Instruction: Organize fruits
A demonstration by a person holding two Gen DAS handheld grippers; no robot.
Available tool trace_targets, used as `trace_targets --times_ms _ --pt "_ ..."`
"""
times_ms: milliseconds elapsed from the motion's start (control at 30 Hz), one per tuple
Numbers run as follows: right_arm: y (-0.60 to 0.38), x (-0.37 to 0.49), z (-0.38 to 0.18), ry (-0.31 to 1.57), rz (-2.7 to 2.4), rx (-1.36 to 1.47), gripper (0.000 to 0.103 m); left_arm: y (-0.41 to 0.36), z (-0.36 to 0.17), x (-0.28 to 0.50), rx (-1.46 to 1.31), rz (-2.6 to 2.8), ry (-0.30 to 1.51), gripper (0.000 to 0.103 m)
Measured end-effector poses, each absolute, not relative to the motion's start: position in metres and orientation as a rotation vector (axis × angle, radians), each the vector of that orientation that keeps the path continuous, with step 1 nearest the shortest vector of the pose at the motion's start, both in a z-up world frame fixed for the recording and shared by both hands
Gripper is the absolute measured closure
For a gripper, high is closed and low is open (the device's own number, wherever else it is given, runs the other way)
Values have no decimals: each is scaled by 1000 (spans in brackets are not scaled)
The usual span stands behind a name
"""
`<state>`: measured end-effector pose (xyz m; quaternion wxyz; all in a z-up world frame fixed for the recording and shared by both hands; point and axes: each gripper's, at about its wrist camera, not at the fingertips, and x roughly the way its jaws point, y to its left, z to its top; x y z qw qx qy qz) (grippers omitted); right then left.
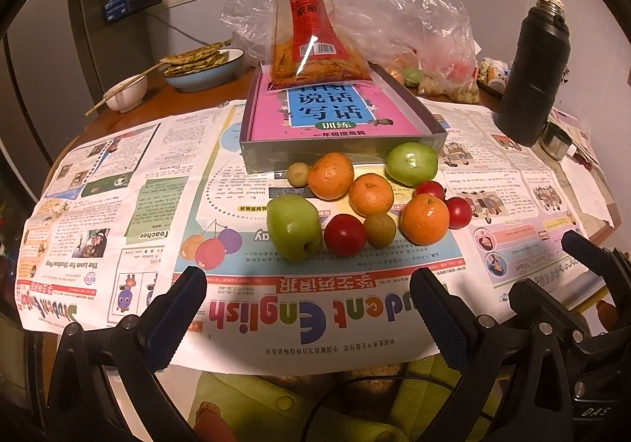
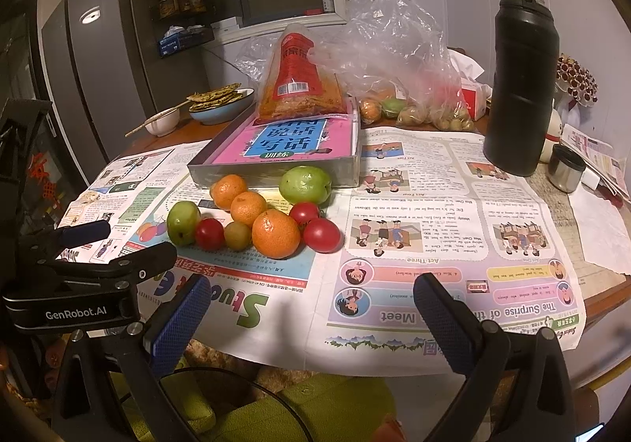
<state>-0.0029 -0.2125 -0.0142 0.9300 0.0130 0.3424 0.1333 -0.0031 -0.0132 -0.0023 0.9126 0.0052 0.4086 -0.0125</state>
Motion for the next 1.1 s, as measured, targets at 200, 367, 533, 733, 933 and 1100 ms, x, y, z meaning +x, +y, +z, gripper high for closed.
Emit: trace_targets --times_ms 200,367,533,733,933,1100 --pt "-212 -4 -15 704 274 28 0 -14 -3 -3 13 -31 845 0" --pt "-211 -4 -16 706 275 26 0 -14 -5 -2 14 -36 852 0" --pt "-211 -2 -18 710 281 25 0 -15 -6 -1 15 -41 856 0" --pt "-211 -1 -19 713 278 24 0 -14 -9 1 12 -46 867 0" --pt "-219 8 -20 717 268 25 0 -6 -13 9 4 -42 890 0" --pt "-229 25 -27 732 249 20 0 10 -21 26 -1 -33 932 0"
